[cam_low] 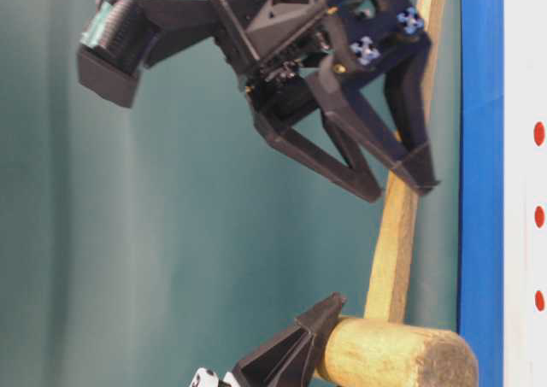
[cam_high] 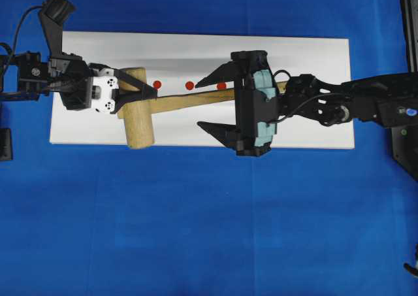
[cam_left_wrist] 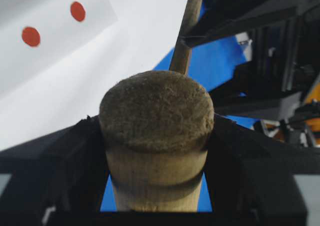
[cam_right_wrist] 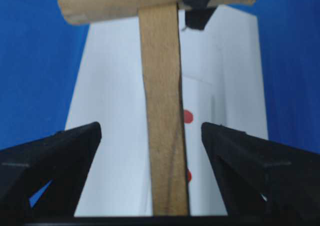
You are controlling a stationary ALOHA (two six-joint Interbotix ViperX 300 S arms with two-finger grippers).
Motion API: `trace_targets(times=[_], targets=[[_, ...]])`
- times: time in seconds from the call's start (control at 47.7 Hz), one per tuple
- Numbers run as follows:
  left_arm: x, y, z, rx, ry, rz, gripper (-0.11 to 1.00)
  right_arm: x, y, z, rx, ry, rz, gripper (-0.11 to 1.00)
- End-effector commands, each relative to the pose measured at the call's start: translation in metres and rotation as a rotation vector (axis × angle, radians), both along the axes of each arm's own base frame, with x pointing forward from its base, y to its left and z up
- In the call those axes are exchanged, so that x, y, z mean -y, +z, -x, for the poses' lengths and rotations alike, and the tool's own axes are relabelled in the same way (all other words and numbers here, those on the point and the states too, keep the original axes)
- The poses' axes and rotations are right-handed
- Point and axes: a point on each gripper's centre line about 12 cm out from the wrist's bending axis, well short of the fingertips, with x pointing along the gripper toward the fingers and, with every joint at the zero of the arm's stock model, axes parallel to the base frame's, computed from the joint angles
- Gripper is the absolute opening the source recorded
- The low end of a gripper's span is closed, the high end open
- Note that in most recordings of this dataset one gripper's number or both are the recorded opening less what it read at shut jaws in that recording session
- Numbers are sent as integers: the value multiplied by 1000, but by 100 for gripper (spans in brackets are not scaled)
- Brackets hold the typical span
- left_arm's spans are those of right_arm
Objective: Hit the mark with a hammer.
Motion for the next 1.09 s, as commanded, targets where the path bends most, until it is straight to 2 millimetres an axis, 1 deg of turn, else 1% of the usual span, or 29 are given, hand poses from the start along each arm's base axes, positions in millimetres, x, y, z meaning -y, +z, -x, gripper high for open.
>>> trace_targets(times=[0.0,0.126,0.189,0.273,0.378,0.441,0.482,1.07], targets=[[5,22,-6,70,-18,-6,46,7,5,-3,19,-19,10,90],[9,24,-9,73,-32,-6,46,9,2,-3,11,-24,11,88],[10,25,-9,77,-33,-5,46,9,1,-3,7,-21,14,82],[10,26,-10,81,-33,-5,46,9,1,-3,5,-18,14,63],[10,27,-10,81,-34,-9,46,8,1,-2,1,-14,10,30],[8,27,-10,81,-31,-11,46,7,0,-2,-5,-8,7,15],[8,26,-11,79,-31,-12,46,7,-1,-2,-11,-7,3,9],[6,26,-11,64,-43,-66,47,6,-2,-1,-22,2,-12,8]])
